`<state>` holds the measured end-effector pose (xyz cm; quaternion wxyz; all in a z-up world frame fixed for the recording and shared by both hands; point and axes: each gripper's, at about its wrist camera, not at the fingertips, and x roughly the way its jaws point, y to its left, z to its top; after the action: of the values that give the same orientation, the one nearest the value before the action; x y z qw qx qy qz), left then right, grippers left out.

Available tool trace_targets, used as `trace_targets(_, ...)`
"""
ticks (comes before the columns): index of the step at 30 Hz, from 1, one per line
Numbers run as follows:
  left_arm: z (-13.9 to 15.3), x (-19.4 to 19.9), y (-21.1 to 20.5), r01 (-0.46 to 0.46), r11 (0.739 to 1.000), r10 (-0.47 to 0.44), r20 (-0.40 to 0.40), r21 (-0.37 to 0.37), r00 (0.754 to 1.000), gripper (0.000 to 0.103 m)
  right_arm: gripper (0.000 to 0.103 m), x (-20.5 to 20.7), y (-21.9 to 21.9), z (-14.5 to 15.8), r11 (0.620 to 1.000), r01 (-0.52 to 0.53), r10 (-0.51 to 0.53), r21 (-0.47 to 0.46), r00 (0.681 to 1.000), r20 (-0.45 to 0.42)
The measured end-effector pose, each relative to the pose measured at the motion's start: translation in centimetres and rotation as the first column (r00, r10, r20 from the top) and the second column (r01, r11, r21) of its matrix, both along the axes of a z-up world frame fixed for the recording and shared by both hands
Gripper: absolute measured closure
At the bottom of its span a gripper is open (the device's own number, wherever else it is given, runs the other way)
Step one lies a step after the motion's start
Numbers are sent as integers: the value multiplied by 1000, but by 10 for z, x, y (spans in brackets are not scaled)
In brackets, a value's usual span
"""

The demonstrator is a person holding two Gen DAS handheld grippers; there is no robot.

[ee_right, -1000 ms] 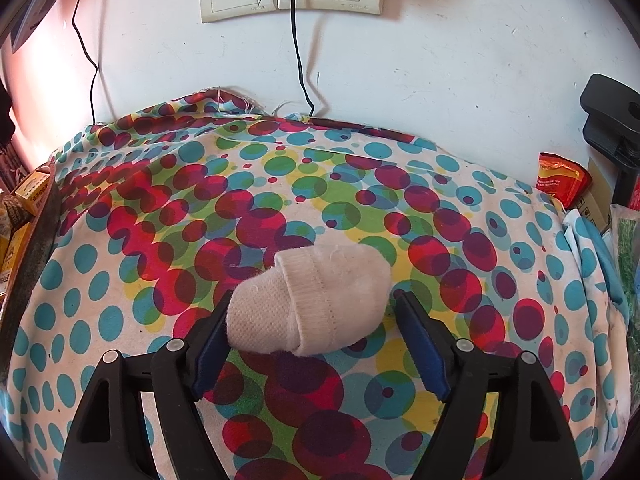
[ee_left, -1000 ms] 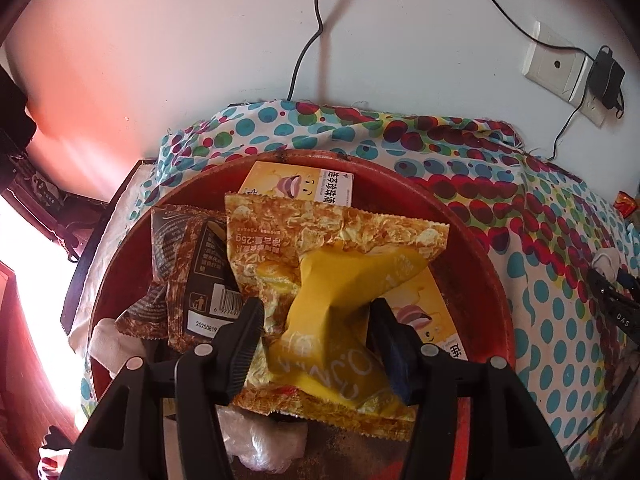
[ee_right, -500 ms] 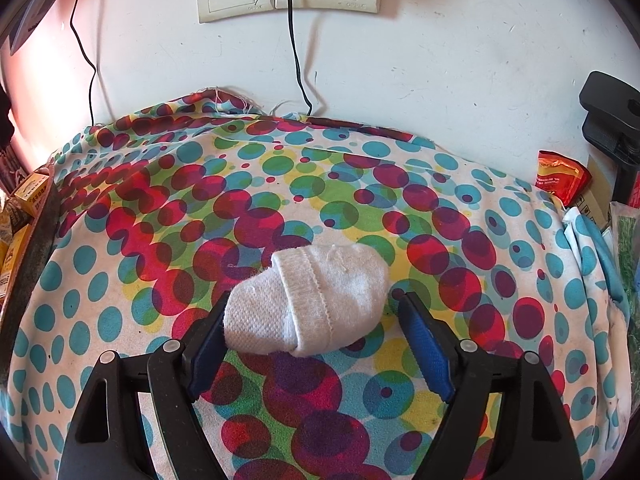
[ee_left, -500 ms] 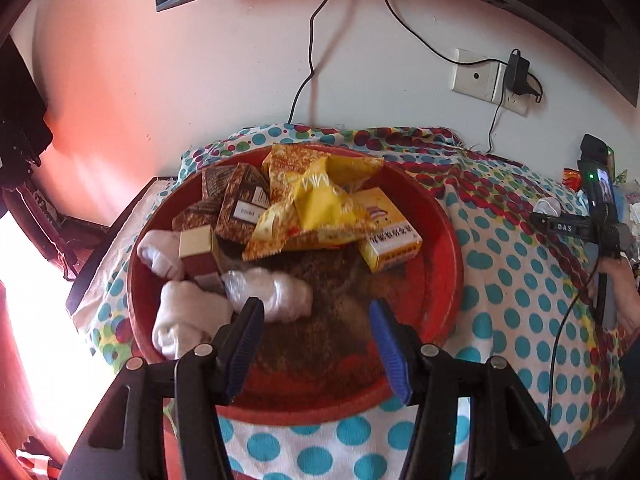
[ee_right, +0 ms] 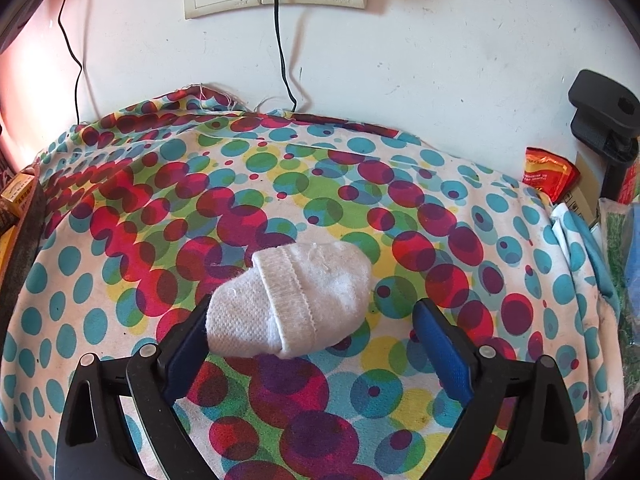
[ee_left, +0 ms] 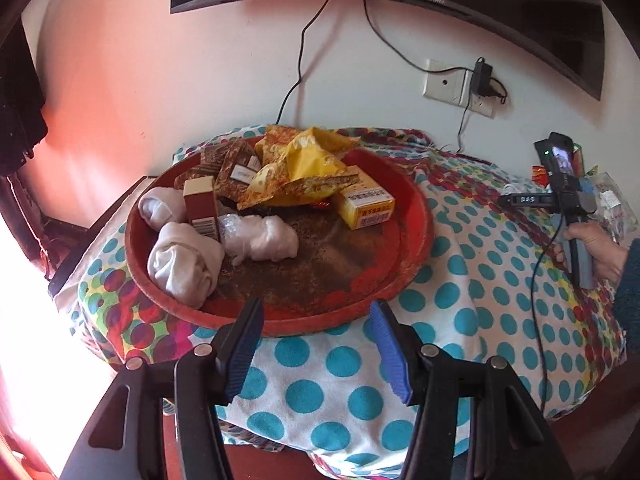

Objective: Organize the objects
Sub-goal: 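Carry the white sock with the right tool toward the red tray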

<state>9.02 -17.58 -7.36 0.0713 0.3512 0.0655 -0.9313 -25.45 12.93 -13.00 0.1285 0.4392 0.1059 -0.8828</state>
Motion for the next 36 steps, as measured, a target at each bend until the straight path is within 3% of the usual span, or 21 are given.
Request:
trace_targets(5, 8, 7, 10, 46, 998, -48, -43, -46, 998, 46, 12, 4, -4, 2, 1000, -1, 2, 20, 1000, -16)
trace_targets(8, 6, 7, 13, 67, 998, -68, -42, -21, 997, 46, 21, 6, -4, 4, 1000, -23, 23, -15, 1000, -5)
trace_targets(12, -4, 2, 16, 70, 997, -70, -11, -24, 997, 46, 43, 14, -12, 7, 997, -74, 74, -12, 997, -25)
trace_targets(16, -9, 0, 9, 68, 997, -68, 2, 38, 998, 46, 45, 20, -19, 9, 995, -93, 94, 18, 995, -44)
trace_targets(21, -7, 2, 6, 36, 999, -36, -12, -7, 999, 46, 45, 13, -14, 8, 996, -93, 93, 2, 995, -34)
trace_targets(32, -9, -1, 4, 39, 999, -38, -8, 28, 999, 46, 45, 8, -9, 7, 998, -46, 46, -33, 999, -1)
trace_targets(36, -10, 3, 3, 27, 999, -27, 2, 28, 1000, 46, 45, 10, -15, 9, 1000, -15, 15, 6, 1000, 15)
